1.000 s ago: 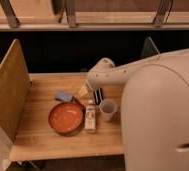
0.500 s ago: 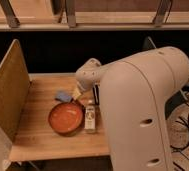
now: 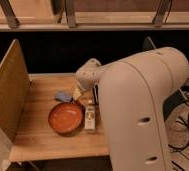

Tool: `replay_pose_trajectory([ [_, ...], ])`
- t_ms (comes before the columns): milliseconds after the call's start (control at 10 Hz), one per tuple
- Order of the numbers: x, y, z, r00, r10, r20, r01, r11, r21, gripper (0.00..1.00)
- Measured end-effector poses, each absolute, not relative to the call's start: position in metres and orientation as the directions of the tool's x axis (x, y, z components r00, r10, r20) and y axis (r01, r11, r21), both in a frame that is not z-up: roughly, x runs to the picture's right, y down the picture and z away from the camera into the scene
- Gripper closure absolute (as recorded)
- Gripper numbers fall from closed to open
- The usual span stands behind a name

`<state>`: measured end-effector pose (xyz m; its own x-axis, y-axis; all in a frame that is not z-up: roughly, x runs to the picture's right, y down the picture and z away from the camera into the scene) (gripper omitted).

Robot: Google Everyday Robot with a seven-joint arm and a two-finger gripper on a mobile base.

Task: Place the pepper on the white sponge

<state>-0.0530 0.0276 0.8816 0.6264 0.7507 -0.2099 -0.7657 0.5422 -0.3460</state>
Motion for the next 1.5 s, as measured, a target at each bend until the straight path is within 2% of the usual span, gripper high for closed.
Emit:
replay_pose_trajectory([
  [500, -0.064, 0.05, 0.922, 0.612, 0.736, -0.288, -0.779, 0.499, -0.38, 0.2],
  [1100, -0.041, 0.027, 0.928, 0.572, 0.762, -0.302, -0.815, 0.491, -0.307, 0.2],
  [1500, -0.052, 0.065, 0.953, 0.599, 0.702, -0.385, -0.798, 0.482, -0.363, 0.2],
])
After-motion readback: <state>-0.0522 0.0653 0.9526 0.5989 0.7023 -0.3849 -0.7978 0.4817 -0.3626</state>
